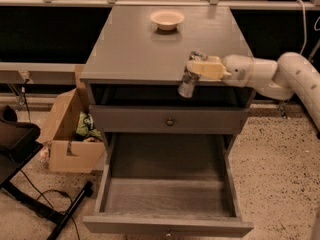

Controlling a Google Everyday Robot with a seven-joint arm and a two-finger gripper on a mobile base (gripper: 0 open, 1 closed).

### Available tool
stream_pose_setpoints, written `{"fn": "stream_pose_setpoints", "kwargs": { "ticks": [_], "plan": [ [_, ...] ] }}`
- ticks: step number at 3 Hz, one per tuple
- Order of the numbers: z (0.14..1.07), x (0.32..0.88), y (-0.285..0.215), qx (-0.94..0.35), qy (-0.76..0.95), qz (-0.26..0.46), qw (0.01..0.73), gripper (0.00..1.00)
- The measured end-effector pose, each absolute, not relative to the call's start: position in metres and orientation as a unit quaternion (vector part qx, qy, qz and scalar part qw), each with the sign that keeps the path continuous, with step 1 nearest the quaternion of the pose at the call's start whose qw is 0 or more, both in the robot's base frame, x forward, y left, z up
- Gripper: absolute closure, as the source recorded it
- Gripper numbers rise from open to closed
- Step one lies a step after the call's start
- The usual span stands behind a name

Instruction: Pick redbull can from middle drawer and place on counter

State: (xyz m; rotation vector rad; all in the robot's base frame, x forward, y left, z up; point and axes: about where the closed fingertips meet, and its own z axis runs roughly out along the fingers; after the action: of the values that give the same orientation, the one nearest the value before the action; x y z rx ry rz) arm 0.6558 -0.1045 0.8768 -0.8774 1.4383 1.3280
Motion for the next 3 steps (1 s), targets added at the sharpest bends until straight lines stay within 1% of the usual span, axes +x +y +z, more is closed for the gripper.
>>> {"fn": "stream_pose_setpoints", "kwargs": {
  "ticks": [1,2,3],
  "plan": [
    [0.945,0.721,-0.051,-0.369,0.566,0.536,0.506,1.0],
    [0.991,0.764,-0.016,-0.38,0.562,0.496,0.543,1.0],
    [1.007,0.792,0.02,-0.403,0.573,0.44,0.562,1.0]
  ]
}}
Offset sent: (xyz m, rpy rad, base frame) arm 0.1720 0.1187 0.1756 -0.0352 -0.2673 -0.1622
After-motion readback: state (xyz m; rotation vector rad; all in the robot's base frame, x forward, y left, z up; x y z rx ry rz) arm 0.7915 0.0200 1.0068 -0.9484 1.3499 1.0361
